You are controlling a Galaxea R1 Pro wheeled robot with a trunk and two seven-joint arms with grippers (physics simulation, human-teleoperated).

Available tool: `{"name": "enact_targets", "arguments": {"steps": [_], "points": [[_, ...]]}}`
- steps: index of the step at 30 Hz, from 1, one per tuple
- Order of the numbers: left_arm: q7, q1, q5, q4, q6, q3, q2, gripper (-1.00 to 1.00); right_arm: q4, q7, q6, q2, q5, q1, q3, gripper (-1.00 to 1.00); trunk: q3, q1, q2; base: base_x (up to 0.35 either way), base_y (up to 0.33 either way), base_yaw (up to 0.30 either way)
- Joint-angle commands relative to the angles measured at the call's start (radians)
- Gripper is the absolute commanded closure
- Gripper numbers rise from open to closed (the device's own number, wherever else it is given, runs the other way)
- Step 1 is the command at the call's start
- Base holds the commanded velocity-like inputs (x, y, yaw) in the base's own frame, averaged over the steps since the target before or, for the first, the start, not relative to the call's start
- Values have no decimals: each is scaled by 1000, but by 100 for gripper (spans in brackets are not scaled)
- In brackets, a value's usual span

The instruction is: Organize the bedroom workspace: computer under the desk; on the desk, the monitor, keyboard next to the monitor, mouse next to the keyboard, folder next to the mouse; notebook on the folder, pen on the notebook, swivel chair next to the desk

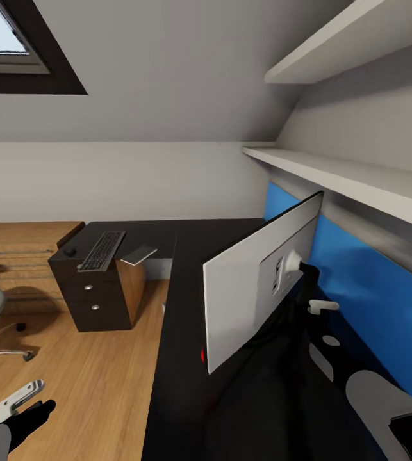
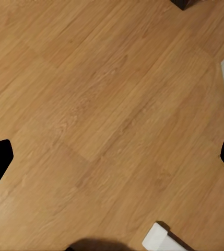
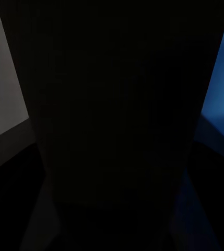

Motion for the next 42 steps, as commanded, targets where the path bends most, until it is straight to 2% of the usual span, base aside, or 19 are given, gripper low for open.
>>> {"name": "enact_targets", "arguments": {"steps": [1,21,33,34,42], "points": [[8,-1,11,-2,5,1,-1,-100,4,-7,8,-1,-22,0,3,100,-1,0,-1,111,-70,0],[9,-1,11,-1,5,0,0,-100,4,-7,8,-1,-21,0,3,100,-1,0,-1,93,-8,0],[9,-1,11,-1,5,1,0,-100,4,-7,9,-1,-20,-1,4,100,-1,0,-1,14,0,0],[8,-1,11,-2,5,3,-1,-100,4,-7,10,-1,-20,0,4,-100,-1,0,-1,0,0,0],[7,-1,11,-3,5,2,-1,-100,5,-7,10,-1,-20,0,4,-100,-1,0,-1,0,0,0]]}}
